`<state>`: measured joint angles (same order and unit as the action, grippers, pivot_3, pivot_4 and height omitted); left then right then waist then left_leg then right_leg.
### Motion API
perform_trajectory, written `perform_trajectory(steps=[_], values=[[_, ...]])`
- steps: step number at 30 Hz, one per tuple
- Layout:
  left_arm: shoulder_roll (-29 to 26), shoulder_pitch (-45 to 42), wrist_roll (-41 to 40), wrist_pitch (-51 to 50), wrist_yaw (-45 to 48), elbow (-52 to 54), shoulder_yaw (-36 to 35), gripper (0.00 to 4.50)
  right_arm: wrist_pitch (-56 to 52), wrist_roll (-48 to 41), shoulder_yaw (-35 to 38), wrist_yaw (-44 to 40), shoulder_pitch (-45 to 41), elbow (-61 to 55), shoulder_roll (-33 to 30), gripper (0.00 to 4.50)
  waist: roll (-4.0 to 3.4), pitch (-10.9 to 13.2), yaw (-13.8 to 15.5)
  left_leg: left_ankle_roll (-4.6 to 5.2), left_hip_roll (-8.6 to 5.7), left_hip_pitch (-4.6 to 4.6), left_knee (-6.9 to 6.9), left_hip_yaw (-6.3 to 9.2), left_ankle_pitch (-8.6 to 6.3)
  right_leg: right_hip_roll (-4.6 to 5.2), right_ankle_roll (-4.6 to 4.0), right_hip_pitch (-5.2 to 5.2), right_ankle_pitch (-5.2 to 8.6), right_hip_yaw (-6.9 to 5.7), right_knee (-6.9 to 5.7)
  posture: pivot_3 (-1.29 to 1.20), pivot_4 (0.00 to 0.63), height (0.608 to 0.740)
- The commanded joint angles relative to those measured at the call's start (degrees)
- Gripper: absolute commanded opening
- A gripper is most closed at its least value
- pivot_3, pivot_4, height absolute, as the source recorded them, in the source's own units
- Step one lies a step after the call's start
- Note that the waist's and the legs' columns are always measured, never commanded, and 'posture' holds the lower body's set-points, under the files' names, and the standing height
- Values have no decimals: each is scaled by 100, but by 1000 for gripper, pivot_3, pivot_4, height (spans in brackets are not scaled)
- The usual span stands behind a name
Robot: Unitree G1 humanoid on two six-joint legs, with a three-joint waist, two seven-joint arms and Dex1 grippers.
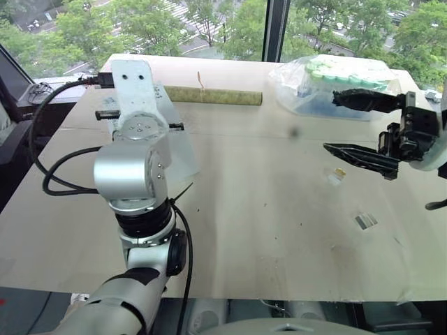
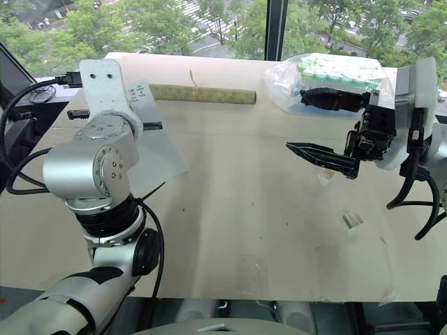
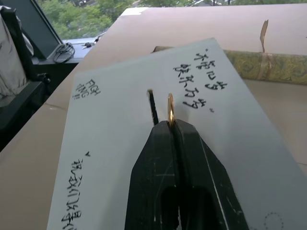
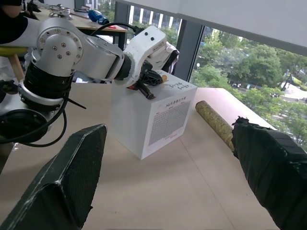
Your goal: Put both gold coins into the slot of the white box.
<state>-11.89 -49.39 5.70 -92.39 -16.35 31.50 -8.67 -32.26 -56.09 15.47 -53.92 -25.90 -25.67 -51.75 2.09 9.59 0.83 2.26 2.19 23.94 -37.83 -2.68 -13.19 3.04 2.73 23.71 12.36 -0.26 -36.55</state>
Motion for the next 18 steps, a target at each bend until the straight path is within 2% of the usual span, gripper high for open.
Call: perform_trajectory(steps=[1,18], values=[[64,-1,214,-11,35,214,-17,0,10,-2,175,-106,-94,6,-72,4469,0,0,0,0,0,0,0,0,0,0,0,0,0,0,-1,0,150,740],[193,-53,756,-11,241,176,29,0,-52,124,167,-81,-21,-58,-6,4469,0,0,0,0,-1,-1,0,0,0,0,0,0,0,0,-4,0,150,740]])
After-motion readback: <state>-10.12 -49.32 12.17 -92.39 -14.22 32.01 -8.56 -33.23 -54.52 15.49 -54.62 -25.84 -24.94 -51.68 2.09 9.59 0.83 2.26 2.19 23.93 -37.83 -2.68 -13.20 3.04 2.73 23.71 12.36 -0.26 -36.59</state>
